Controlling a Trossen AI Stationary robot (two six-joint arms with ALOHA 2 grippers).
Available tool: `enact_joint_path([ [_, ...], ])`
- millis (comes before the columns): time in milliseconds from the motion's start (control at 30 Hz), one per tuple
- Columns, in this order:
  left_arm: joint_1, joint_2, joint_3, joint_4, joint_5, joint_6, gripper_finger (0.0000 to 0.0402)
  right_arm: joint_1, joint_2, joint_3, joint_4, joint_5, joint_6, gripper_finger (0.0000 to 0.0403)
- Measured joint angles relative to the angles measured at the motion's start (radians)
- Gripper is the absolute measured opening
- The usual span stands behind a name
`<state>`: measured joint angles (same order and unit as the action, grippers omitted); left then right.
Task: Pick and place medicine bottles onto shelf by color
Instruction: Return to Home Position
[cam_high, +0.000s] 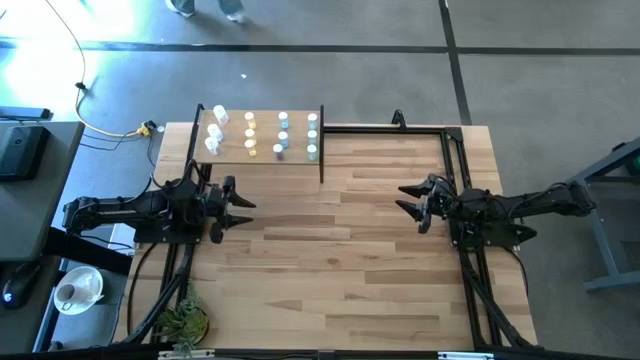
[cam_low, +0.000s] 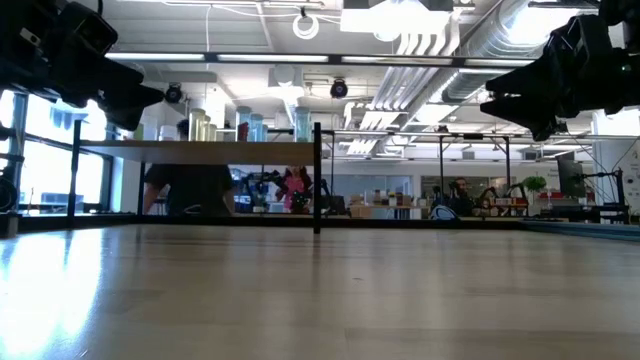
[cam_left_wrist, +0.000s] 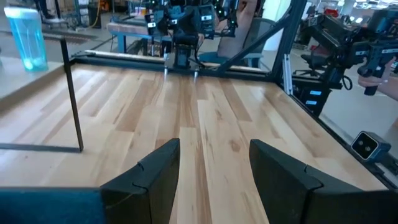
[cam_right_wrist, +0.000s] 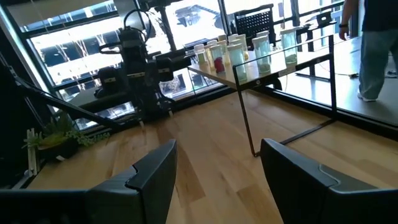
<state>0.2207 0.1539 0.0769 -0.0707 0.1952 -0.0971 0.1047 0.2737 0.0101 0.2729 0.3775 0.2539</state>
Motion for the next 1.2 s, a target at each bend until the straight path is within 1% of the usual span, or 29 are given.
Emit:
enact_joint_path([
  [133,0.000,0.000,0.000,0.028,0.001,0.006,0.0184,0.000,0.000,0.000,-0.010,0.025,0.000,0.0222],
  [300,0.000,0.000,0.000,0.087,0.003,0.015,0.0184,0.000,0.001,0.000,-0.030,0.099,0.000,0.0222],
  [433,0.000,0.000,0.000,0.090,0.004,0.022,0.0184,0.000,0.001,0.000,-0.030,0.166,-0.001,0.0222],
  [533,0.000,0.000,0.000,0.090,0.007,0.039,0.0184,0.000,0.001,0.000,-0.041,0.196,0.000,0.0222],
  [767,0.000,0.000,0.000,0.093,0.012,0.049,0.0184,0.000,0.001,0.000,-0.074,0.191,-0.001,0.0222],
  [1200,0.000,0.000,0.000,0.076,0.008,0.101,0.0184,0.000,0.001,-0.001,-0.074,0.188,-0.001,0.0222],
])
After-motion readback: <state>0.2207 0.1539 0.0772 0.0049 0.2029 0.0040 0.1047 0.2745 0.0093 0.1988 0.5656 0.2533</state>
